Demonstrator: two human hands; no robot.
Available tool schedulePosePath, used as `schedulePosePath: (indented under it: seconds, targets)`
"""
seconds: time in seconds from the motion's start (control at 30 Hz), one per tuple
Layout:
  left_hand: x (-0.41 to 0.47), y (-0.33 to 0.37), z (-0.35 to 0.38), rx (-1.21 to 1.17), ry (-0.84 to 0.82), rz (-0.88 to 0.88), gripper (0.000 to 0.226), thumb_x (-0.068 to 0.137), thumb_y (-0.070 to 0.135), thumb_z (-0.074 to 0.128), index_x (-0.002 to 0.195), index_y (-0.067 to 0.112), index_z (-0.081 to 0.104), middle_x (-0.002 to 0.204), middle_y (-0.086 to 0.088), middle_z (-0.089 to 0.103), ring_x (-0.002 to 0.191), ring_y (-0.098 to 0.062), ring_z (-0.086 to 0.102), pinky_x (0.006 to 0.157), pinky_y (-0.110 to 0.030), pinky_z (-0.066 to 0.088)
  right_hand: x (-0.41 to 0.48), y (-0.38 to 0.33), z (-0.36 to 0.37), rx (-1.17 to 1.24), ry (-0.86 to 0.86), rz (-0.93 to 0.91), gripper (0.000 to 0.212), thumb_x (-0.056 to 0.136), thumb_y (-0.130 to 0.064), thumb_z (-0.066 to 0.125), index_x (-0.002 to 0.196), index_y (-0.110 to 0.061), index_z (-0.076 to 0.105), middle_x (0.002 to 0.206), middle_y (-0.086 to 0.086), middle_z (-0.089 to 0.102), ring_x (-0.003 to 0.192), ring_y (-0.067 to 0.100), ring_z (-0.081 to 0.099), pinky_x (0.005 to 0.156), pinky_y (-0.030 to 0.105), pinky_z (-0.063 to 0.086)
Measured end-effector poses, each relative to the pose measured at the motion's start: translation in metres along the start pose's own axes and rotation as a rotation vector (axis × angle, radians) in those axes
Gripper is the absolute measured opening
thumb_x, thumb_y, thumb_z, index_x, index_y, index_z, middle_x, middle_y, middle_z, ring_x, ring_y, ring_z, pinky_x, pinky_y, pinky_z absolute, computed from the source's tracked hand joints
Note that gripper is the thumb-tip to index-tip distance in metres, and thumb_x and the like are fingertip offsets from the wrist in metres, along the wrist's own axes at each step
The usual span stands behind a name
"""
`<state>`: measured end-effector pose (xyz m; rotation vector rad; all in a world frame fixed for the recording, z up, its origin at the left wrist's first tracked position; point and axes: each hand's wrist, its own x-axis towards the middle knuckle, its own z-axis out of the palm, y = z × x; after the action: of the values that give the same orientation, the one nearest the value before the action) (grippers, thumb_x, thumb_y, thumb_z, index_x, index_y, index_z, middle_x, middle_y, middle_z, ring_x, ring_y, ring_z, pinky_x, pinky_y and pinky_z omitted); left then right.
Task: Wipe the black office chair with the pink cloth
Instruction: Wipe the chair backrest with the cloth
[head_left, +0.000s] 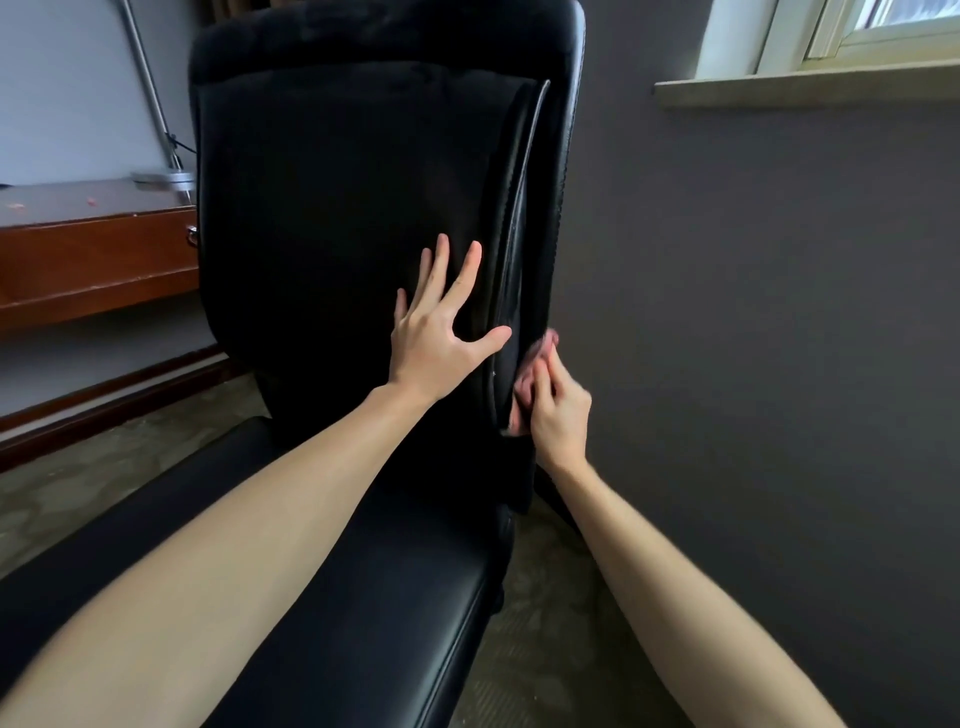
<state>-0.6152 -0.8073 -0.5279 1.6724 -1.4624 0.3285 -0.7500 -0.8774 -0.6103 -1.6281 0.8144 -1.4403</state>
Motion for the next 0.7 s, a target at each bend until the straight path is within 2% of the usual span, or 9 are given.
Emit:
schedulePosePath:
  seconds: [0.1, 0.17, 0.27, 0.4, 0.5, 0.57, 0.7]
  targets:
    - [0.0, 0.0, -0.003, 0.008, -0.004, -0.006, 0.094, 0.082, 0.052, 0.066, 0.156, 0.038, 0.01, 0.167, 0.002, 0.0, 0.153, -0.018, -0.003, 0.12, -0.058, 0.006, -0.033, 0.036, -0.005, -0.082, -0.06, 0.116, 0.038, 0.102, -0.017, 0.049, 0.139, -0.024, 0.051, 0.108, -0.005, 0.07, 0.094, 0.002, 0.065, 0.095, 0.032, 0.052]
    - [0.001, -0.001, -0.003, 0.016, -0.003, -0.008, 0.094, 0.083, 0.051, 0.066, 0.157, 0.038, 0.01, 0.167, 0.002, 0.0, 0.154, -0.019, -0.003, 0.12, -0.059, 0.007, -0.034, 0.04, -0.006, -0.056, -0.06, 0.151, 0.036, 0.101, -0.017, 0.05, 0.136, -0.024, 0.055, 0.111, -0.004, 0.071, 0.099, 0.003, 0.066, 0.096, 0.028, 0.05]
    - [0.002, -0.004, -0.004, 0.036, -0.008, -0.002, 0.094, 0.083, 0.054, 0.063, 0.157, 0.038, 0.008, 0.167, 0.002, -0.002, 0.153, -0.019, -0.004, 0.12, -0.059, 0.007, -0.018, 0.025, -0.001, 0.08, -0.044, 0.152, 0.035, 0.101, -0.016, 0.05, 0.135, -0.021, 0.056, 0.112, -0.015, 0.067, 0.101, -0.007, 0.063, 0.094, 0.015, 0.046]
    - [0.001, -0.005, -0.001, 0.058, -0.009, 0.004, 0.094, 0.084, 0.058, 0.06, 0.157, 0.036, 0.006, 0.167, 0.001, -0.004, 0.153, -0.019, -0.006, 0.12, -0.059, 0.007, 0.015, -0.007, 0.006, 0.24, -0.017, 0.091, 0.036, 0.102, -0.013, 0.049, 0.137, -0.014, 0.054, 0.123, -0.02, 0.061, 0.11, -0.01, 0.058, 0.1, 0.015, 0.043]
    - [0.003, -0.008, -0.001, 0.056, -0.007, 0.01, 0.094, 0.082, 0.061, 0.057, 0.157, 0.036, 0.007, 0.167, 0.001, -0.002, 0.154, -0.019, -0.004, 0.12, -0.059, 0.008, 0.022, -0.012, 0.008, 0.27, -0.031, 0.074, 0.036, 0.102, -0.016, 0.049, 0.138, -0.016, 0.053, 0.134, -0.012, 0.058, 0.12, -0.003, 0.056, 0.107, 0.023, 0.042]
    - [0.003, -0.008, 0.0, 0.062, 0.002, 0.007, 0.094, 0.082, 0.061, 0.057, 0.157, 0.037, 0.007, 0.167, 0.001, -0.002, 0.154, -0.019, -0.004, 0.12, -0.059, 0.008, 0.014, 0.0, 0.01, 0.241, -0.027, 0.092, 0.037, 0.102, -0.018, 0.049, 0.138, -0.02, 0.053, 0.134, -0.007, 0.06, 0.121, 0.001, 0.057, 0.107, 0.024, 0.043]
    - [0.004, -0.008, 0.001, 0.057, 0.005, 0.001, 0.094, 0.081, 0.059, 0.059, 0.157, 0.037, 0.008, 0.167, 0.002, -0.002, 0.154, -0.018, -0.004, 0.12, -0.058, 0.007, -0.028, 0.051, 0.006, 0.132, -0.056, 0.21, 0.035, 0.102, -0.02, 0.05, 0.136, -0.022, 0.055, 0.13, -0.001, 0.064, 0.11, -0.009, 0.059, 0.105, 0.024, 0.045]
